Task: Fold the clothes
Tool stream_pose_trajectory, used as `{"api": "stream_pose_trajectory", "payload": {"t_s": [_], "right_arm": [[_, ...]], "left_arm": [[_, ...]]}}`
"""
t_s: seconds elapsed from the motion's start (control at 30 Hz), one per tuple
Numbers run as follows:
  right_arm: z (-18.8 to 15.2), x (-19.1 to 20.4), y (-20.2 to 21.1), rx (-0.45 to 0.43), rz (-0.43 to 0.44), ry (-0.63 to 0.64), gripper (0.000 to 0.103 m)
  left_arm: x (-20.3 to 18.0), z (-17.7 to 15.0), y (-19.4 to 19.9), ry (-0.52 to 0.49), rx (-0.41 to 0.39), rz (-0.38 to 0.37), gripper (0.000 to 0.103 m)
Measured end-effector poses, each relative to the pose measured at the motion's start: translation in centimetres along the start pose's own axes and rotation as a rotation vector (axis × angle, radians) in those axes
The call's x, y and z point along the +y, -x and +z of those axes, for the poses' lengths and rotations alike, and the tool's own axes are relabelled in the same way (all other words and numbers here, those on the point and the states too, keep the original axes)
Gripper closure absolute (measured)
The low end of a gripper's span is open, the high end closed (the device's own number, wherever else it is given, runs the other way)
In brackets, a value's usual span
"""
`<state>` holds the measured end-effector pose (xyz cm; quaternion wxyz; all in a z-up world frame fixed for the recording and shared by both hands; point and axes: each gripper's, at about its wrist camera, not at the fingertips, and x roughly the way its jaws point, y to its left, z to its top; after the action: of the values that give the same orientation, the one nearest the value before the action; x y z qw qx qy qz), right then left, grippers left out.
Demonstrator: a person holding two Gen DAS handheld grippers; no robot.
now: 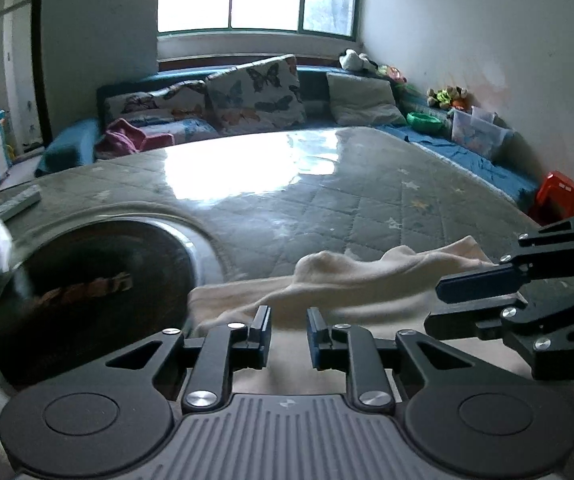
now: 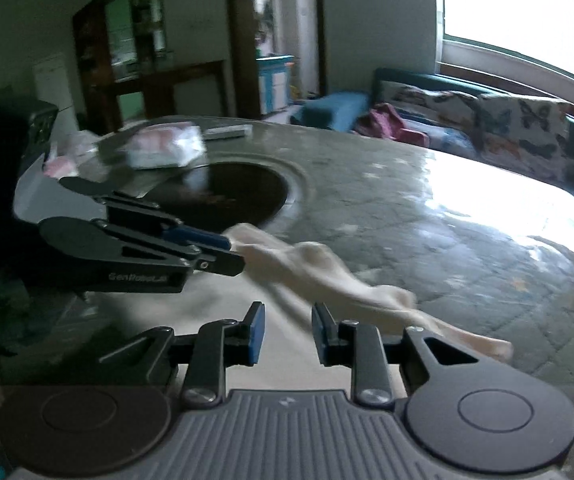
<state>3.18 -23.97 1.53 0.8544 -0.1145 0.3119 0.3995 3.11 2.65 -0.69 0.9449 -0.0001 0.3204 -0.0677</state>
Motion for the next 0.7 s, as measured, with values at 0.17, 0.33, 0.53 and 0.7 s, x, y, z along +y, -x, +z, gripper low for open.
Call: {"api": "stream_pose_trajectory", "payload": {"t_s": [0.17,0.33,0.53,0.7], "right_arm": [[-0.4,3.1,0.2,-0.013,0.050,0.068,0.078],[-1.6,5.4,-1.4,0.023,0.072,0.135,0.079],[-1.9,6.2,-1.4,0.020,0.065,0.167,0.079],[-1.7,5.9,-1.5,0.029,0.074,0.152,0.079]], "left_arm": [[0.8,-1.9,2.5,0.025,-0.013,0.012,0.080],[0.9,-3.5,2.4,0.016,0.012,0.049,0.078],[1.3,-3.7,2.7,0.037,0.006,0.062,0.078],[1.8,-3.9,2.6,0.065,0.016,0.059,0.077]]}}
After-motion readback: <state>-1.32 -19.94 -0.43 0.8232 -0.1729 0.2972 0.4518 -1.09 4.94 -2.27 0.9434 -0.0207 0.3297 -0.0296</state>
